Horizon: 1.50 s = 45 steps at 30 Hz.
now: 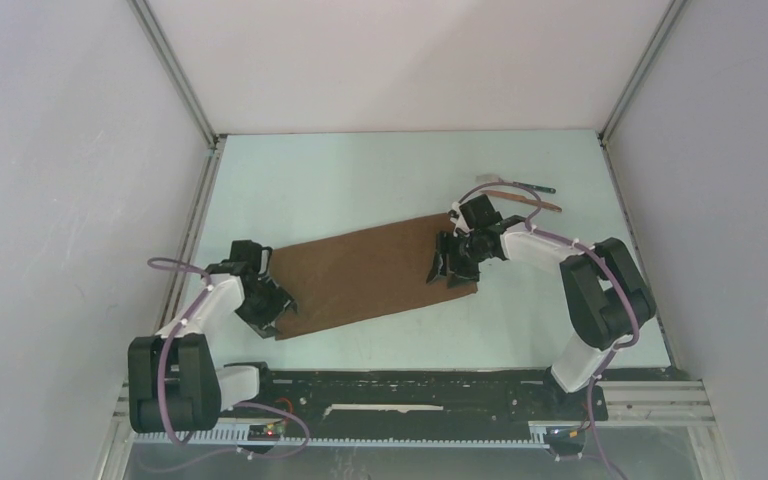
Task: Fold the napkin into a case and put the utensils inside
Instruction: Smooth out the rectangle-folded napkin at the center of the board.
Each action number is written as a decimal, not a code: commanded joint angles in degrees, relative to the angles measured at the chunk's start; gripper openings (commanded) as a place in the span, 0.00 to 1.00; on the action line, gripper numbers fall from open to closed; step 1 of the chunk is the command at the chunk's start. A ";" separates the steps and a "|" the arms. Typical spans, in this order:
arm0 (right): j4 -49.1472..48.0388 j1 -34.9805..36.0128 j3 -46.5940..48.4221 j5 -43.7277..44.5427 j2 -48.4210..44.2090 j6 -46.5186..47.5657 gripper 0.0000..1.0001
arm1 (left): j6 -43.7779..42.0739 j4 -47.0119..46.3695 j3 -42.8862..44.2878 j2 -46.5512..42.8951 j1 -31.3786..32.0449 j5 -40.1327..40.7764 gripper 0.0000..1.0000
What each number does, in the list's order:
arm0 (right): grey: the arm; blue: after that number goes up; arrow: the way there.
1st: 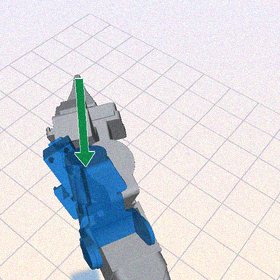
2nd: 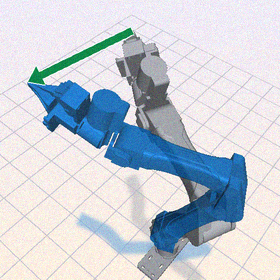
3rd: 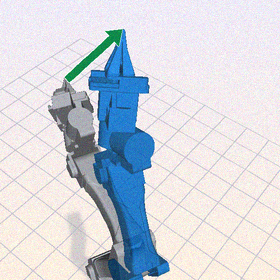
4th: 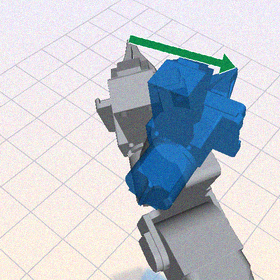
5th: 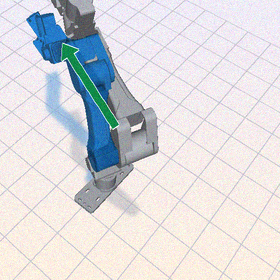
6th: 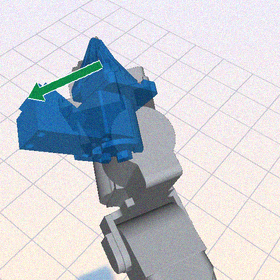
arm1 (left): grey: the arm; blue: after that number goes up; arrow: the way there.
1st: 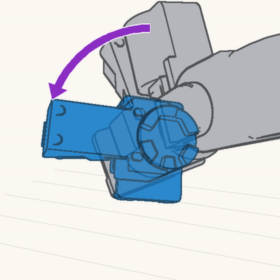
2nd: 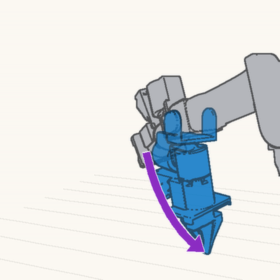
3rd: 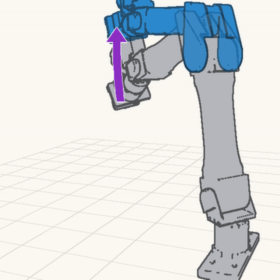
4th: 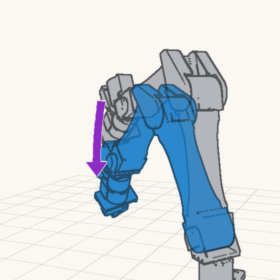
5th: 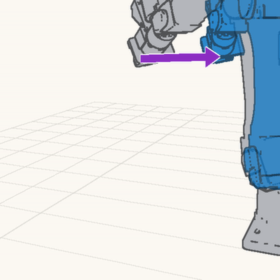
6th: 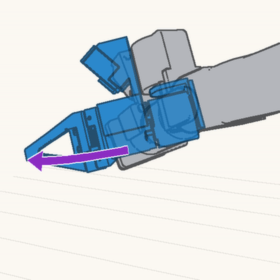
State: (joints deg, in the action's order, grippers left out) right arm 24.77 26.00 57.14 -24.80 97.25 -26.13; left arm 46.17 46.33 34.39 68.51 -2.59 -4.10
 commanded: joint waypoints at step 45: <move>-0.42 -1.76 1.48 0.02 2.08 1.15 0.62 | 4.18 0.63 -1.65 -3.85 0.38 10.95 0.10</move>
State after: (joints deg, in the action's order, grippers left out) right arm 24.86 23.81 57.14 -24.56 98.76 -25.85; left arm 50.96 45.47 32.58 67.33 -2.50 4.56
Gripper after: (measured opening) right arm 0.618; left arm 0.126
